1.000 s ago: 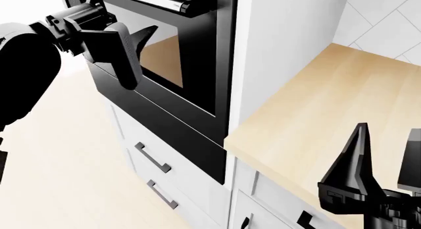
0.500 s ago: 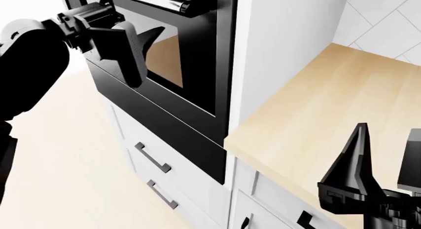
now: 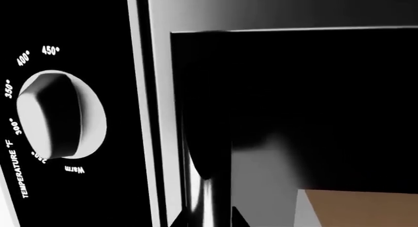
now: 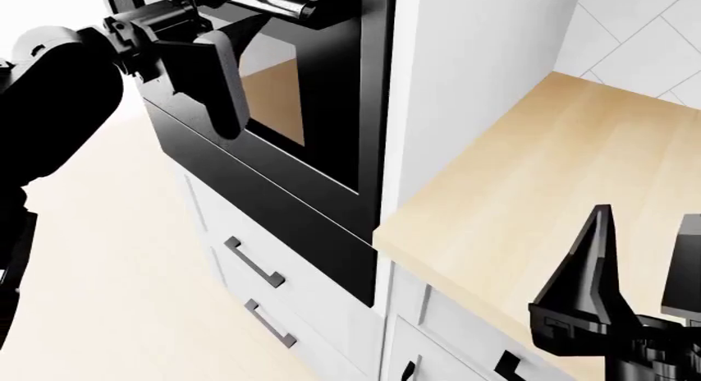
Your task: Open the oven door
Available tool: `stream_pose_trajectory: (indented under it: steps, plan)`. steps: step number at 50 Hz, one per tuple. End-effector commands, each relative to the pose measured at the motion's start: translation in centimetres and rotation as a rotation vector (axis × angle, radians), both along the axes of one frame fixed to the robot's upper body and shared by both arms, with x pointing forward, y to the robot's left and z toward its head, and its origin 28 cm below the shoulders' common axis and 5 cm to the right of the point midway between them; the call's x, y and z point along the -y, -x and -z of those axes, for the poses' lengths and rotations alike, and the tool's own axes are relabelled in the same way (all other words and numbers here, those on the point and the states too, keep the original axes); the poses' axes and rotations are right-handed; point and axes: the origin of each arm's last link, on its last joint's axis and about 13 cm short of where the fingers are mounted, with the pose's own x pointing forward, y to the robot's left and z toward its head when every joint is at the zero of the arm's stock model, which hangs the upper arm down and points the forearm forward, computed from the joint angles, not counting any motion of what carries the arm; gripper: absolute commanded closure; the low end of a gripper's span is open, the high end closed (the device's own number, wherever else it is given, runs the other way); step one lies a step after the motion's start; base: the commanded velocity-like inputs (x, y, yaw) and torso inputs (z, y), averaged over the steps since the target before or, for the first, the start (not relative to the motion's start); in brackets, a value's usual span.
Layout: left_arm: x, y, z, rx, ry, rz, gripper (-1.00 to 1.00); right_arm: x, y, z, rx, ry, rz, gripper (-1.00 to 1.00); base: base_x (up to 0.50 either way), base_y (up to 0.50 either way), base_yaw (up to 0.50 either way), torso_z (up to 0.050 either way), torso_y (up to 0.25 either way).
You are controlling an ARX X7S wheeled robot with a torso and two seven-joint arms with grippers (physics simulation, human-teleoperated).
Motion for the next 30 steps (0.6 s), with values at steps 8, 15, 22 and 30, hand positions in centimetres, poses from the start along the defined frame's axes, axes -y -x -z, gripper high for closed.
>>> stream_pose_trajectory:
  steps: [8,15,22,30]
  plan:
    - [0.0,0.0,0.4,-0.005,-0.005,-0.006,1.0,0.0,0.0,0.0,0.0,-0.001,0.0,-1.0,0.0,0.0,0.0,0.0,0.0]
    - [-0.1,0.2,0.5,-0.007,-0.003,-0.011,1.0,0.0,0.1,0.0,0.0,-0.001,-0.001,-1.0,0.0,0.0,0.0,0.0,0.0]
    - [-0.4,1.1,0.7,0.008,0.005,-0.034,1.0,0.0,0.1,0.0,-0.001,-0.002,-0.001,-1.0,0.0,0.0,0.0,0.0,0.0]
    - [-0.9,3.9,1.0,0.08,0.047,-0.087,1.0,0.0,0.0,0.0,0.0,-0.002,-0.001,-1.0,0.0,0.0,0.0,0.0,0.0]
